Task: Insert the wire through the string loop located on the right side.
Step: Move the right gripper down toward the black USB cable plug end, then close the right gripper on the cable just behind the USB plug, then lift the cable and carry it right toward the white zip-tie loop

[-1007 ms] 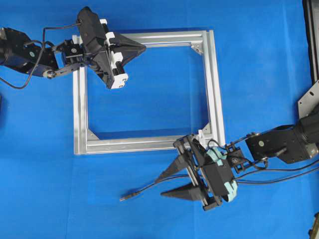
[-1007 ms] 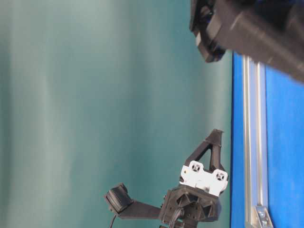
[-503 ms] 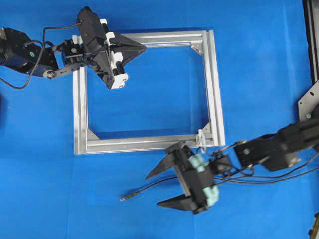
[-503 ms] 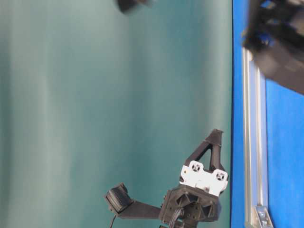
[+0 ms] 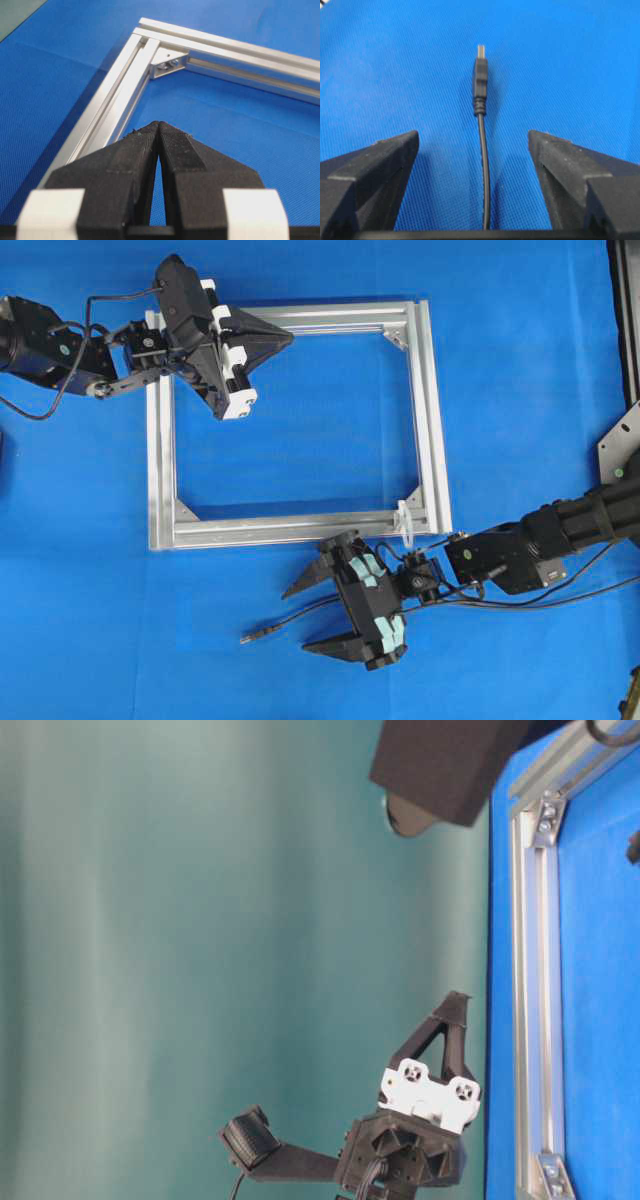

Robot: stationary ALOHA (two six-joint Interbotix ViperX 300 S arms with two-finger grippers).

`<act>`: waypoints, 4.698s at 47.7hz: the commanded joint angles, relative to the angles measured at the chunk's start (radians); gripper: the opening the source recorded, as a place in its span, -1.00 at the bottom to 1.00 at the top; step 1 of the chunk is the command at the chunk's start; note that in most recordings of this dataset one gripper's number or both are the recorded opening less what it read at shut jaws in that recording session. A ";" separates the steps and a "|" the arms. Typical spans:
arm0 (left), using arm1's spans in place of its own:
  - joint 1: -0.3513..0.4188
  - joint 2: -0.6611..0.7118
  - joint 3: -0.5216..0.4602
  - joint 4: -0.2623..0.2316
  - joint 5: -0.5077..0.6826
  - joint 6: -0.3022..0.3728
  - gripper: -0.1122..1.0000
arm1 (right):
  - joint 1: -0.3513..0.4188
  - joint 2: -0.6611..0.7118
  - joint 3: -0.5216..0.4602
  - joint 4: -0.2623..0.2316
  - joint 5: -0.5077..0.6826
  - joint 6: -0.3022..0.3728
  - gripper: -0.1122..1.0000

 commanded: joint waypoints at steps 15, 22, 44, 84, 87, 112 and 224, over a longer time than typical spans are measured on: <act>-0.002 -0.031 -0.006 0.003 -0.011 0.002 -0.80 | -0.008 -0.015 -0.018 -0.002 0.018 -0.005 -0.70; -0.002 -0.031 -0.006 0.003 -0.009 0.002 -0.80 | -0.009 -0.017 -0.018 -0.002 0.012 -0.005 -0.86; -0.002 -0.031 -0.006 0.003 -0.006 0.002 -0.80 | -0.002 -0.074 -0.005 -0.002 0.038 0.002 -0.86; -0.003 -0.031 -0.006 0.003 -0.003 0.002 -0.80 | 0.003 -0.218 0.008 -0.002 0.166 -0.006 -0.86; -0.003 -0.031 -0.006 0.003 -0.003 0.002 -0.80 | 0.003 -0.218 0.008 -0.003 0.164 -0.005 -0.86; -0.003 -0.031 -0.006 0.003 -0.003 0.002 -0.80 | 0.003 -0.218 0.009 -0.002 0.164 -0.008 -0.86; -0.003 -0.029 -0.011 0.003 -0.009 0.000 -0.80 | 0.032 -0.934 0.732 0.005 0.295 0.002 -0.86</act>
